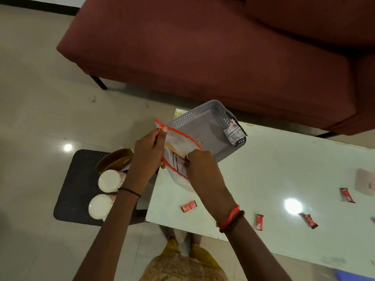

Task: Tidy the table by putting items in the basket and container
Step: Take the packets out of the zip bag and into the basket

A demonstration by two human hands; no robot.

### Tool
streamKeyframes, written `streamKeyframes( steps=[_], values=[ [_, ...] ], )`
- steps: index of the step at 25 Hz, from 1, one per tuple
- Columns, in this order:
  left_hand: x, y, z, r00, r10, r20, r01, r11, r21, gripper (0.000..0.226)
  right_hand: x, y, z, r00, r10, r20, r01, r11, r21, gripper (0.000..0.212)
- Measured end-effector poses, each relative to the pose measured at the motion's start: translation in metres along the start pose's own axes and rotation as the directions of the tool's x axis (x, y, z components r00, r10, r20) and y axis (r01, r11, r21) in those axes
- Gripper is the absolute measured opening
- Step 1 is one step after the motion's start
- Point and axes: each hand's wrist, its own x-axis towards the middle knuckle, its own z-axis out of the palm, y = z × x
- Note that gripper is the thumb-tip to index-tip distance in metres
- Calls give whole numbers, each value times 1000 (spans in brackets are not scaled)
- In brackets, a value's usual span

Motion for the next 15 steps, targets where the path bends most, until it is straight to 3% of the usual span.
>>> streamKeyframes(
  steps=[2, 4, 6, 9, 12, 15],
  values=[
    [6, -2, -6, 999, -40, -3, 40, 999, -19, 31, -17, 2, -26, 999, 44, 15, -46, 995, 90, 23],
    [11, -4, -12, 997, -81, -13, 81, 997, -2, 34, -30, 3, -51, 994, 102, 40, -110, 940, 323, 22],
    [15, -7, -15, 995, -103, -13, 103, 994, 23, 36, -40, 6, -73, 986, 163, 46, -160, 815, 557, 19],
    [18, -8, -19, 990, -138, 0, 138, 990, -16, 35, -44, 17, -96, 983, 180, 24, -114, 510, 853, 16],
    [24, -8, -23, 990, -138, 15, 138, 990, -20, 37, -30, 39, -117, 989, 133, -65, 23, 294, 955, 19],
    [30, -9, -29, 988, -145, 44, 148, 987, -58, 35, 13, 71, -119, 982, 159, -102, 48, 315, 948, 20]
  ],
)
